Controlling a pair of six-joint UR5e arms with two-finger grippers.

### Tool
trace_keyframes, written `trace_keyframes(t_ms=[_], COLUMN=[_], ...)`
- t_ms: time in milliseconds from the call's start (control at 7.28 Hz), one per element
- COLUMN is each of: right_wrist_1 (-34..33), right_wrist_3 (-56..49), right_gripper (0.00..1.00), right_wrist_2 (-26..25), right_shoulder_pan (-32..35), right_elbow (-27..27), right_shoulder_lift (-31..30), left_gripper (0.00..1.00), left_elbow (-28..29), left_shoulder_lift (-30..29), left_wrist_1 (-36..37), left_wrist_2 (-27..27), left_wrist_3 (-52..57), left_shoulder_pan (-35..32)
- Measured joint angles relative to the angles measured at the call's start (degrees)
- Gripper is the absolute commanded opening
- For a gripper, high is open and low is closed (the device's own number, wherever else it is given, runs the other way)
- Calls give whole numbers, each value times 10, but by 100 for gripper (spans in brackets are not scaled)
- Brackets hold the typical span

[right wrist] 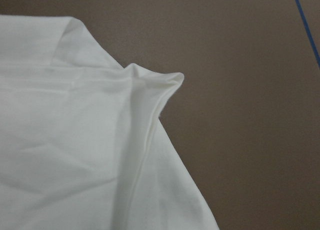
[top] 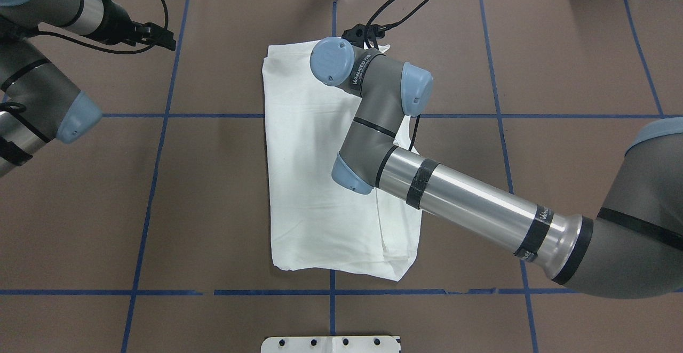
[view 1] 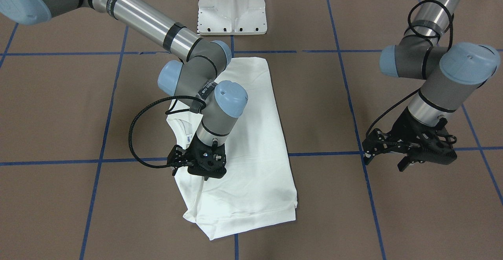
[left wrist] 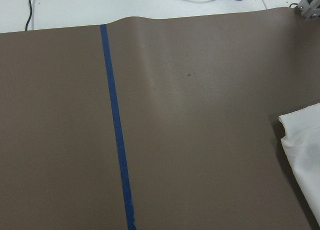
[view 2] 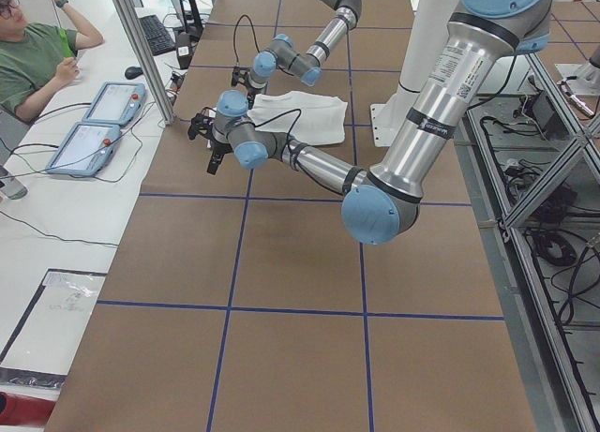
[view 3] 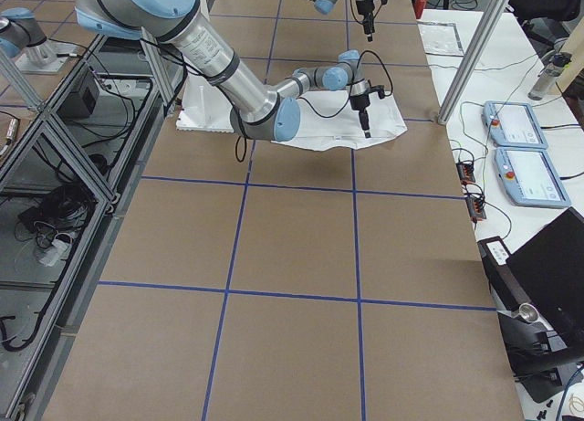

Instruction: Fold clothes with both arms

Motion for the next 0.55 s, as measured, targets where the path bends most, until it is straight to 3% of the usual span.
trace_keyframes(t_ms=[549], right_wrist_1=[-53], right_wrist_3=[-55], right_gripper=[100], right_wrist_2=[-4], right_shoulder_pan=[6], right_elbow=[6], right_shoulder_lift=[-2], left_gripper=[100], left_elbow=[-1], left_shoulder_lift=[0], left_wrist_1=[0], left_wrist_2=[0], left_wrist_3=[0], left_shoulder_pan=[1])
